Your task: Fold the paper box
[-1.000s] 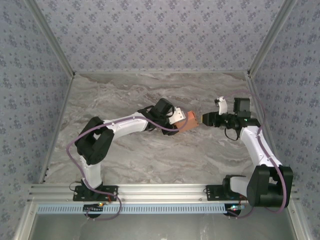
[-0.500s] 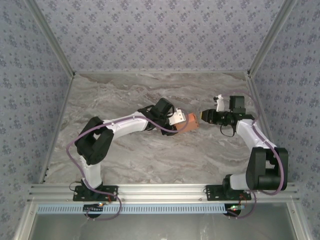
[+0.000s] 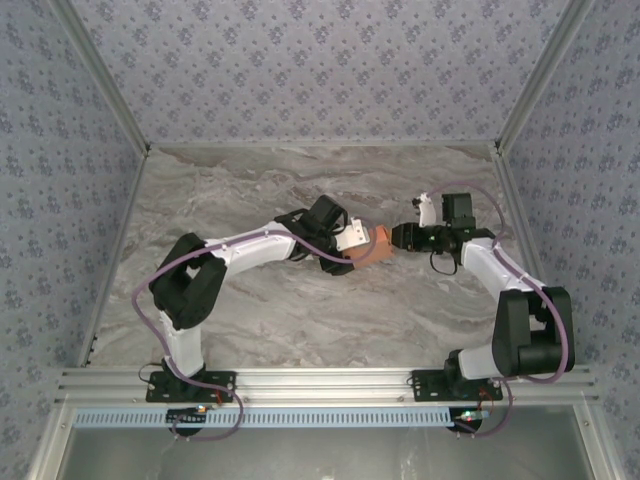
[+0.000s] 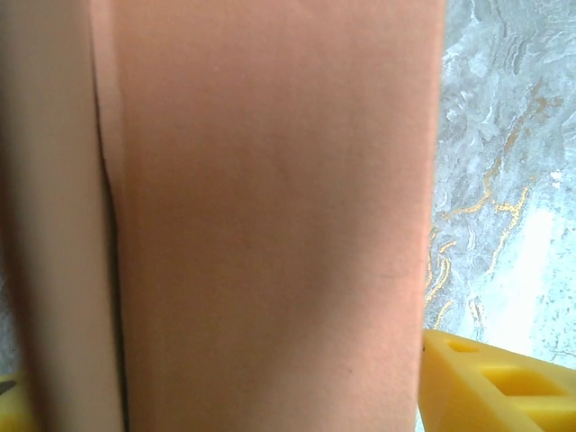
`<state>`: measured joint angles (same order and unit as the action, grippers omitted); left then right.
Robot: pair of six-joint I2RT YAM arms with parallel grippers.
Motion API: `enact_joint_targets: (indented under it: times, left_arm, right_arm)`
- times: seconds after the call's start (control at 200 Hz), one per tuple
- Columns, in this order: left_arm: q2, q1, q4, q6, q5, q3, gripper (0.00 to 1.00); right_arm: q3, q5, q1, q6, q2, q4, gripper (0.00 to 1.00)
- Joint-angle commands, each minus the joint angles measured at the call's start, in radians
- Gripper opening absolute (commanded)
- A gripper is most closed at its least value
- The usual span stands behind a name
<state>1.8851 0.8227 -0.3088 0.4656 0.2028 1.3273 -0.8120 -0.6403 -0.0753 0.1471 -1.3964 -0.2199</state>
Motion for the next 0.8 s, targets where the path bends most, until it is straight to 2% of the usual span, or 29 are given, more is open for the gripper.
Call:
enact_joint_targets:
  times: [0.0, 0.13, 0.2, 0.25, 0.36, 0.425, 0.47, 0.575, 0.625, 0.67, 0.725, 0.745, 0.8]
  left_arm:
    - [-0.046, -0.011, -0.015, -0.010, 0.050, 0.006, 0.65]
    - [-0.049, -0.011, -0.030, -0.001, 0.066, 0.009, 0.62]
    - [-0.049, -0.011, -0.044, 0.004, 0.070, 0.011, 0.62]
    - [-0.047, -0.010, -0.060, 0.015, 0.070, 0.017, 0.62]
    - [-0.035, -0.006, -0.108, 0.063, 0.059, 0.032, 0.59]
    - [-0.028, -0.003, -0.139, 0.090, 0.048, 0.043, 0.57]
    - [-0.027, -0.003, -0.167, 0.117, 0.046, 0.050, 0.56]
    - [-0.043, -0.006, -0.238, 0.198, 0.048, 0.059, 0.56]
    - [-0.051, -0.009, -0.287, 0.244, 0.054, 0.066, 0.56]
    - [-0.060, -0.012, -0.327, 0.281, 0.054, 0.071, 0.56]
    - [-0.072, -0.019, -0.363, 0.327, 0.057, 0.068, 0.56]
    - [-0.077, -0.021, -0.376, 0.341, 0.058, 0.064, 0.56]
    - [-0.093, -0.028, -0.408, 0.372, 0.053, 0.053, 0.55]
  right_arm:
    - [0.026, 0.018, 0.009, -0.039, 0.033, -0.010, 0.30]
    - [0.034, 0.065, 0.019, -0.062, 0.053, -0.033, 0.30]
    - [0.050, 0.103, 0.025, -0.081, 0.086, -0.030, 0.38]
    - [0.068, 0.117, 0.030, -0.104, 0.122, -0.018, 0.40]
    - [0.118, 0.145, 0.030, -0.273, 0.250, 0.016, 0.46]
    - [0.154, 0.166, 0.027, -0.418, 0.319, 0.022, 0.59]
    - [0.169, 0.167, 0.035, -0.498, 0.348, 0.027, 0.62]
    - [0.175, 0.046, 0.066, -0.646, 0.354, 0.043, 0.62]
    - [0.158, -0.052, 0.060, -0.728, 0.340, 0.029, 0.61]
    - [0.139, -0.177, 0.048, -0.869, 0.328, -0.025, 0.61]
    - [0.123, -0.340, 0.033, -1.126, 0.311, -0.123, 0.63]
    - [0.122, -0.360, 0.028, -1.182, 0.302, -0.134, 0.64]
    - [0.102, -0.375, 0.019, -1.204, 0.264, -0.121, 0.65]
